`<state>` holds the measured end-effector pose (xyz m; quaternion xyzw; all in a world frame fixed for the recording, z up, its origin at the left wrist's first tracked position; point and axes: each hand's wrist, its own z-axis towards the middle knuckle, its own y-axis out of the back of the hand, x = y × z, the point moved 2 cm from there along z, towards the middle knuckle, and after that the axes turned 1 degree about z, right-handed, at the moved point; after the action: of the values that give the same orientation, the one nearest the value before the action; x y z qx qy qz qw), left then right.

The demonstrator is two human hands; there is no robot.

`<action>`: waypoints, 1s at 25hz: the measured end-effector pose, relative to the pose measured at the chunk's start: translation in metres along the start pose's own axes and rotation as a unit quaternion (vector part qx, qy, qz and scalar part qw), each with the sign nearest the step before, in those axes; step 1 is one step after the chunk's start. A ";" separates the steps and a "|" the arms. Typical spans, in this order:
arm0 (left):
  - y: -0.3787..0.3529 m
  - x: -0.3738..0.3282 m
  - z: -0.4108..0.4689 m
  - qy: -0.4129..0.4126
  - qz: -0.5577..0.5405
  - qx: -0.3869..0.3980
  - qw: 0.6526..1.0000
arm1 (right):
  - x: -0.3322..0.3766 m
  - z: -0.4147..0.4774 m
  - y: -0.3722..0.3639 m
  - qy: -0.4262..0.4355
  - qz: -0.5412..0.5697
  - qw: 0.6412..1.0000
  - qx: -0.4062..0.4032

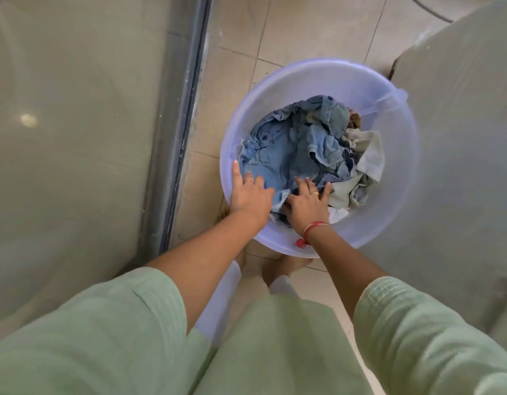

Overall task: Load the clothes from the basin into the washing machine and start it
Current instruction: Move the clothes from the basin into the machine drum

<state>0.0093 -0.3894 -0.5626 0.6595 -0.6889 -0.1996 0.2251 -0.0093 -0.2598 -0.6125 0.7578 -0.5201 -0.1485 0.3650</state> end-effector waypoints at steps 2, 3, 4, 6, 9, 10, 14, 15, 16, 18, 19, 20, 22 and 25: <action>0.006 0.001 0.001 0.012 -0.109 -0.080 0.991 | -0.002 -0.002 0.003 -0.033 0.059 0.997 -0.043; 0.010 0.003 -0.002 0.020 -0.187 -0.121 0.975 | -0.006 -0.006 0.010 -0.047 0.105 0.991 -0.065; 0.013 0.007 -0.007 0.027 -0.268 -0.154 0.951 | -0.008 -0.011 0.019 -0.055 0.159 0.983 -0.078; 0.020 0.017 -0.018 0.020 -0.406 -0.204 0.891 | -0.010 -0.021 0.041 -0.050 0.265 0.959 -0.090; 0.036 0.034 -0.038 0.006 -0.491 -0.280 0.825 | 0.004 -0.035 0.087 -0.029 0.354 0.919 -0.171; 0.044 0.040 -0.042 0.003 -0.507 -0.305 0.806 | 0.009 -0.039 0.102 -0.028 0.385 0.900 -0.203; 0.074 0.067 -0.056 0.007 -0.553 -0.373 0.745 | 0.012 -0.064 0.156 -0.003 0.460 0.838 -0.292; 0.081 0.075 -0.063 0.005 -0.546 -0.379 0.747 | 0.007 -0.075 0.167 -0.002 0.454 0.837 -0.303; 0.090 0.081 -0.072 0.002 -0.527 -0.380 0.760 | 0.002 -0.087 0.178 -0.006 0.446 0.840 -0.308; 0.113 0.086 -0.101 -0.018 -0.485 -0.377 0.789 | -0.002 -0.119 0.203 -0.013 0.428 0.850 -0.307; 0.130 0.086 -0.120 -0.029 -0.475 -0.383 0.792 | -0.001 -0.135 0.219 -0.014 0.419 0.854 -0.307; 0.149 0.085 -0.139 -0.039 -0.473 -0.394 0.787 | 0.002 -0.152 0.235 -0.016 0.412 0.856 -0.311; 0.192 0.083 -0.179 -0.060 -0.478 -0.418 0.770 | 0.014 -0.187 0.274 -0.013 0.414 0.841 -0.348; 0.267 0.087 -0.244 -0.106 -0.458 -0.477 0.743 | 0.035 -0.251 0.341 0.022 0.430 0.775 -0.463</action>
<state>-0.0715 -0.4578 -0.2061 0.6768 -0.1387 -0.6495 0.3176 -0.0752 -0.2567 -0.1923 0.1980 -0.6522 -0.1820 0.7087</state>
